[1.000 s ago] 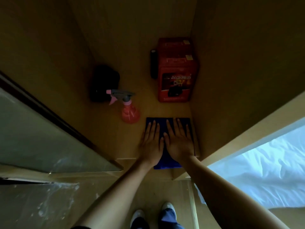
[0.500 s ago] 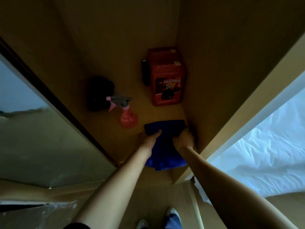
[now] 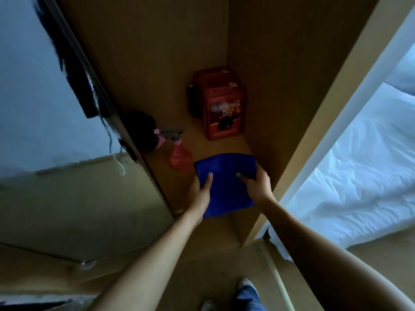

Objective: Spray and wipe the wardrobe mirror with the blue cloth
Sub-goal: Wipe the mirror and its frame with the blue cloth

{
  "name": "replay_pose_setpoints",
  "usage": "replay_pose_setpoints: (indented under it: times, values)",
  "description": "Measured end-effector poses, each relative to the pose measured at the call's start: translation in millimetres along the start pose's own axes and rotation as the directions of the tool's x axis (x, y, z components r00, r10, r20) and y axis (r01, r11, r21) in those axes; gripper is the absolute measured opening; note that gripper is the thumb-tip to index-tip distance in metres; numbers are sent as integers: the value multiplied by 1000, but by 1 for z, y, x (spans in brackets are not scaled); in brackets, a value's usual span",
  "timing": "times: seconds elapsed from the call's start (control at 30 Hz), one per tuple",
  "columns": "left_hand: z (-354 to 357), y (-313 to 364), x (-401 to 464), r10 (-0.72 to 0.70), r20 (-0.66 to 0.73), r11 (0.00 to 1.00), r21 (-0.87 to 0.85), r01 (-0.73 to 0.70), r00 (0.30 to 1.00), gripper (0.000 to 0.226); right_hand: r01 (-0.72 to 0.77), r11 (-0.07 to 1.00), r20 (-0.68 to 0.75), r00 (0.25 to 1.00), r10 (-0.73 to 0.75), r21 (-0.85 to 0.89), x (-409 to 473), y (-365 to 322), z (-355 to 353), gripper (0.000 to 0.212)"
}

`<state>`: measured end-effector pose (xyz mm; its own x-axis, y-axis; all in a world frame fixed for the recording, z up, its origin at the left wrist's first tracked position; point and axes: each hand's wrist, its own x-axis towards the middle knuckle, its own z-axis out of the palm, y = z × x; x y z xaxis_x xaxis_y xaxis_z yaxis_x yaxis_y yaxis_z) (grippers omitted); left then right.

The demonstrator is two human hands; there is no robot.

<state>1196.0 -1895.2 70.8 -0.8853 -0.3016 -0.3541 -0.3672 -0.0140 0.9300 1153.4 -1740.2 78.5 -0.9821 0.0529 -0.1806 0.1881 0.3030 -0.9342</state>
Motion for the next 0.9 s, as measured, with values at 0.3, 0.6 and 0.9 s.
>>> replay_pose_setpoints:
  times: [0.3,0.6,0.9]
  values:
    - [-29,23,-57,235,16,952,200,-233,972,60,219,968,-99,973,-207,120,-66,-16,0,29]
    - [-82,16,-147,532,-139,839,220,-498,835,34,413,898,-15,910,-415,154,-159,-52,8,28]
    - [-187,28,-240,659,-383,752,347,-561,647,18,533,815,115,817,-566,226,-261,-111,59,29]
